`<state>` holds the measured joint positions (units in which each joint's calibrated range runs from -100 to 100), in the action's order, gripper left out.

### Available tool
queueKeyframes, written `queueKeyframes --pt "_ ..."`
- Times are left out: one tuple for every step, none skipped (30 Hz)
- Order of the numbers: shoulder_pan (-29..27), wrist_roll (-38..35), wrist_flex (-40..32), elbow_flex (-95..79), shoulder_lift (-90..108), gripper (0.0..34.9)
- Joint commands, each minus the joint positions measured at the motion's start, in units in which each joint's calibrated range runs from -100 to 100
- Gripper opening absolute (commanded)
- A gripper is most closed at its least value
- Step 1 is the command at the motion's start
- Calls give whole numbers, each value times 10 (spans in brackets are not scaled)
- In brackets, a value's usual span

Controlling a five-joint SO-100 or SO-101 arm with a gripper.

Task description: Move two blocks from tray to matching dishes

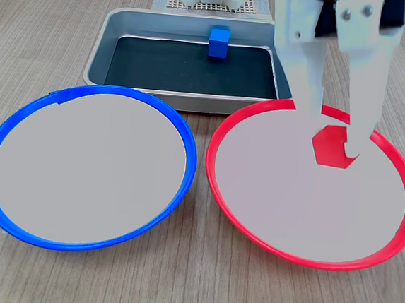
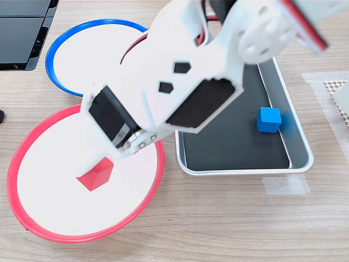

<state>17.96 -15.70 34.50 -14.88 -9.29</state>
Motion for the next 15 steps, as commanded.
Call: queueKeyframes --pt "7 -28 -33 5 -16 96" --pt "5 -33 -35 -5 -12 128" --pt "2 -38 -32 -15 -5 164" --pt "0 -42 -24 -25 6 195" --pt "-4 -45 -17 -39 23 207" --pt "-8 -48 -11 -57 44 207" --pt "-14 -54 2 -89 87 168" --pt "-20 -58 18 -109 116 153" --pt "-28 -68 42 -140 163 75" --pt "-36 -76 71 -160 200 7" --pt "-46 -93 127 -178 243 3" --pt "-77 -141 251 -208 324 3" --pt "-89 -161 293 -219 350 3" --pt "-102 -178 325 -232 372 3" --pt "-121 -201 363 -252 402 3"
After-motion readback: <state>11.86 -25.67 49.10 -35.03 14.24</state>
